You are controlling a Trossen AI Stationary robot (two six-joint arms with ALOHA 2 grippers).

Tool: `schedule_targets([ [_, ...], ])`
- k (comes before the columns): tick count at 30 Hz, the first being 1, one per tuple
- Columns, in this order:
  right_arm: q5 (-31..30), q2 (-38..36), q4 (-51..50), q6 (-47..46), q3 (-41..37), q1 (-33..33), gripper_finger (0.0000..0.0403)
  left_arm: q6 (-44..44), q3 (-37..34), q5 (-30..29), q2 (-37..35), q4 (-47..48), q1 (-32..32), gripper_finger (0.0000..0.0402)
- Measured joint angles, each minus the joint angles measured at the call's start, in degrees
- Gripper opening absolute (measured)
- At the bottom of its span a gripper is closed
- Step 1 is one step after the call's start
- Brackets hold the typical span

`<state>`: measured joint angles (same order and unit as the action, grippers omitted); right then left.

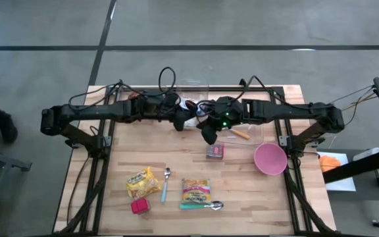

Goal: Pick & Place Food Item
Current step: Put the purple spoon into the right transparent bin

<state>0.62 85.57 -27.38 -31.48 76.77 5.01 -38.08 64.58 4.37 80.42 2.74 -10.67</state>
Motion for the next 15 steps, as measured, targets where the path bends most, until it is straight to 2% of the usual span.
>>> schedule_targets([
  [10, 1.23, -3.00, -1.81, 0.71, 0.46, 2.35, 0.0007, 0.42, -0.07, 7.01, 0.02, 2.41, -1.07, 0.0059],
  [15, 2.93, -5.17, -11.69, 4.11, 0.46, 5.50, 0.0007, 1.35, -0.04, 11.57, -0.06, 5.38, -1.34, 0.0059],
])
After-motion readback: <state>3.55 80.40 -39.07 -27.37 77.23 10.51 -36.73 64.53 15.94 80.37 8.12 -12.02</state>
